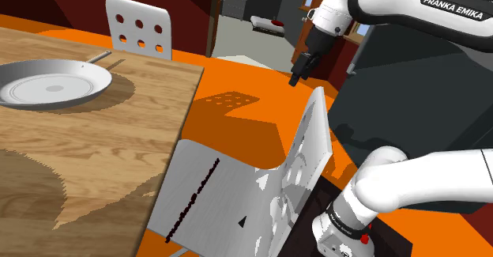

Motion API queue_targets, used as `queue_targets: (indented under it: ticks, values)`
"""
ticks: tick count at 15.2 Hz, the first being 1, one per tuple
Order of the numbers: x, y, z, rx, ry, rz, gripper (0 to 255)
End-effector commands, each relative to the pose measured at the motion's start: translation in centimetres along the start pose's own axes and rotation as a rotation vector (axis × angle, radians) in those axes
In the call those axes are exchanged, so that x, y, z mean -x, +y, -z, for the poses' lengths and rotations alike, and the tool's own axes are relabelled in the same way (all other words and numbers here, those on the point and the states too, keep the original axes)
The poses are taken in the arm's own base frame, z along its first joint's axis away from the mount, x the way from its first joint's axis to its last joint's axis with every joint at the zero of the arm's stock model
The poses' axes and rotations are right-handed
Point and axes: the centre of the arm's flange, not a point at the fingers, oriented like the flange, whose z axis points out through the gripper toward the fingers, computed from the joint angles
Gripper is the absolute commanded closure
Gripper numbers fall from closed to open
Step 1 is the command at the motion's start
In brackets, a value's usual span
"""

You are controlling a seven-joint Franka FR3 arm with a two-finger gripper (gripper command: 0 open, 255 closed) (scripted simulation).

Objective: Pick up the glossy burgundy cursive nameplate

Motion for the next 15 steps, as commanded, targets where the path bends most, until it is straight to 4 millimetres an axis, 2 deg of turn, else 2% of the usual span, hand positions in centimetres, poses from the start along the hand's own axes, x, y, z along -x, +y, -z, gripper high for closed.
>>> queue_targets:
  ticks: [1,15]
  values:
    - [0.0,0.0,0.0,0.000,0.000,0.000,0]
    - [-1.5,-10.1,-15.3,-0.003,-0.098,-0.462,0]
